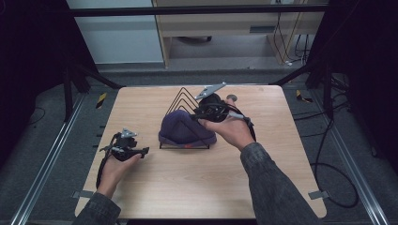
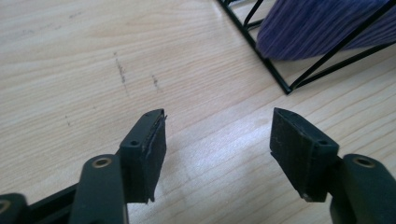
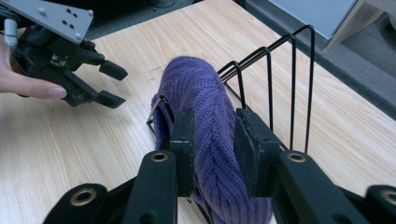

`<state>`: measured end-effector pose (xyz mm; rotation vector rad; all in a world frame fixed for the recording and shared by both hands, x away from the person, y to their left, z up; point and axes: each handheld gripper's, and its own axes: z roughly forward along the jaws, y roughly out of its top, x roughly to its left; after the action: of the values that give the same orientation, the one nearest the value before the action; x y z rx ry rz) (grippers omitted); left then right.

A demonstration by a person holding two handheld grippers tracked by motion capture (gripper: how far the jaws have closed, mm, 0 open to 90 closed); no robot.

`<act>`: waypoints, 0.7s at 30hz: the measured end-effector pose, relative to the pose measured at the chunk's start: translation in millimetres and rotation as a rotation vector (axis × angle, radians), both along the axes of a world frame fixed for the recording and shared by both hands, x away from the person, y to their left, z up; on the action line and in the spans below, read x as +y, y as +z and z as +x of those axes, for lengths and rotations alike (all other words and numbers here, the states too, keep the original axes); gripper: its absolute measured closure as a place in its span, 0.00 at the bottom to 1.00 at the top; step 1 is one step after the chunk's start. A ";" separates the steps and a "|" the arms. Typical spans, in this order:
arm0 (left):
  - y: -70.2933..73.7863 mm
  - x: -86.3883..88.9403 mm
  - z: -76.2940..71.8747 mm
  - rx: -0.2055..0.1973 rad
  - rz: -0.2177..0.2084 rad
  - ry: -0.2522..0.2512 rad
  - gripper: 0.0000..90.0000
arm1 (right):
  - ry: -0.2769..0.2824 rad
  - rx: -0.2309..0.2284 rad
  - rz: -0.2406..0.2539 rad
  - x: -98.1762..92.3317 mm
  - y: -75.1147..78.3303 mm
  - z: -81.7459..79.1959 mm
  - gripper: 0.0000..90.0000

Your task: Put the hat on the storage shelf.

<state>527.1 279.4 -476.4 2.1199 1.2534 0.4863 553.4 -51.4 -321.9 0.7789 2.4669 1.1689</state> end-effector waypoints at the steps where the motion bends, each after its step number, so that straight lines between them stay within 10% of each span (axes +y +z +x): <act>1: -1.5 0.7 0.3 0.011 0.004 0.001 0.38 | -0.001 -0.002 0.000 -0.8 0.9 -0.3 0.75; 21: -15.5 1.8 1.9 0.059 0.035 0.016 0.20 | -0.076 -0.002 0.037 -29.6 13.1 -11.0 0.37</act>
<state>528.9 281.1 -491.9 2.1695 1.3041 0.4587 542.4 -81.0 -308.8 0.8731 2.3985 1.1907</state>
